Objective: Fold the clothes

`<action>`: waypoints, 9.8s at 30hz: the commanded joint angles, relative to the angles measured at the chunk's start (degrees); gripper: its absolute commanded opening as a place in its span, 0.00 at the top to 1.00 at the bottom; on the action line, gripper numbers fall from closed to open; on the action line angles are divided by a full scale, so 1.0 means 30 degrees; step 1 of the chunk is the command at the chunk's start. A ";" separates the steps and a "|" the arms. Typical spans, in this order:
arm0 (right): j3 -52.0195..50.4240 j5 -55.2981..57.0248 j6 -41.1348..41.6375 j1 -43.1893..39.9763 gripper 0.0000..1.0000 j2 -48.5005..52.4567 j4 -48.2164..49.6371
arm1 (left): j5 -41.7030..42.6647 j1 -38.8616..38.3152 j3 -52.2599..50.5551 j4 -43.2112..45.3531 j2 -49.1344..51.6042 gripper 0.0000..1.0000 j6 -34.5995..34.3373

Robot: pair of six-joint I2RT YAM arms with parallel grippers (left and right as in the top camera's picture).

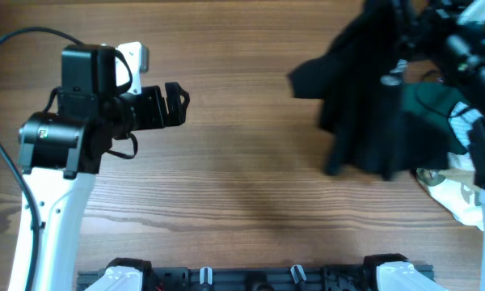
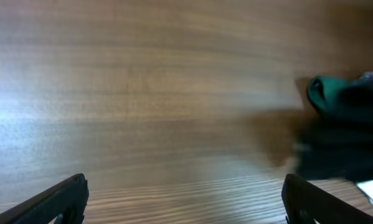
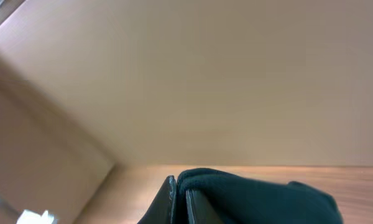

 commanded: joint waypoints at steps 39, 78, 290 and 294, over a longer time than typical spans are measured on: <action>0.5967 -0.0809 -0.3366 0.1071 0.96 0.3279 -0.2565 | -0.1931 0.0029 0.1916 -0.1421 -0.0685 0.00 0.1435; -0.2135 0.4816 -0.1851 0.2929 0.21 1.1548 -1.1948 | -0.1916 0.0029 0.1916 -0.1202 0.4437 0.00 0.0444; -0.0452 0.8626 -0.4575 0.2062 0.96 -0.4109 -0.9588 | -0.7016 -0.0444 1.0149 -0.1581 -0.5464 0.96 0.1013; -0.0452 0.5683 -0.6149 0.2062 0.96 -0.4109 -1.0506 | -0.7482 -0.0452 1.0149 -0.1195 -0.5246 0.96 0.1319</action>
